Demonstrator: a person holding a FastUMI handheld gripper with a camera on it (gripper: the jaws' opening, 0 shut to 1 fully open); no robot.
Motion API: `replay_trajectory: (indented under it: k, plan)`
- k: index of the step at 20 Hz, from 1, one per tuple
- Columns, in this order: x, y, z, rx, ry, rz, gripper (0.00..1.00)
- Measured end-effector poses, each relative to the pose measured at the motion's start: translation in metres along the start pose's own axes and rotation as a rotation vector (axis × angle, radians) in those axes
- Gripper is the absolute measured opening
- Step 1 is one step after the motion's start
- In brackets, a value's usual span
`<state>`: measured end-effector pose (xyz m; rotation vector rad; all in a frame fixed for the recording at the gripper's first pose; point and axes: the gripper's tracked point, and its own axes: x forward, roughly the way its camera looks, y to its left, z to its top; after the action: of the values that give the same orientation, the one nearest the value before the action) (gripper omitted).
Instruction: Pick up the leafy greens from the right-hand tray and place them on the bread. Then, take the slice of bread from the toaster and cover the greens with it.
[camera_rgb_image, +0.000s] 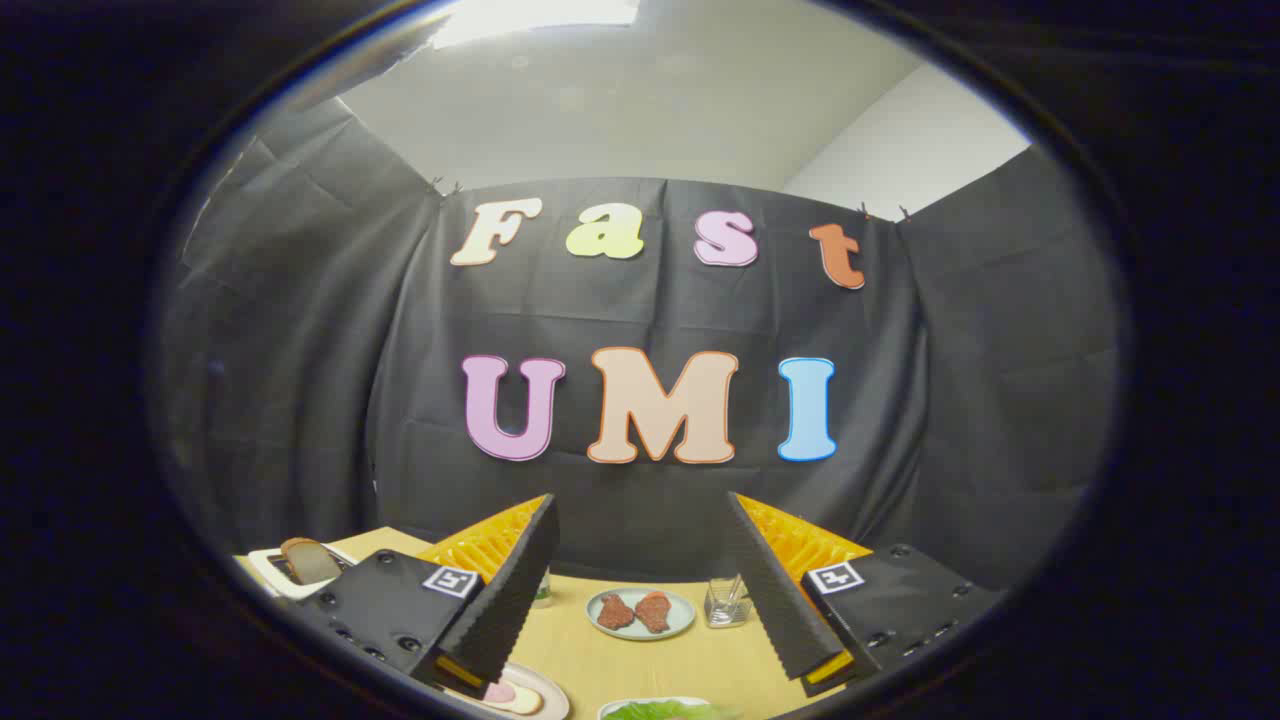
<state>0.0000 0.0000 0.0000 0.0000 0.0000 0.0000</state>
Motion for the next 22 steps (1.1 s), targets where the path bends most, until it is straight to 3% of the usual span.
replay_trajectory:
  k: [22]
  plan:
    - [-0.005,-0.008,-0.001,0.006,-0.011,-0.027,1.0]
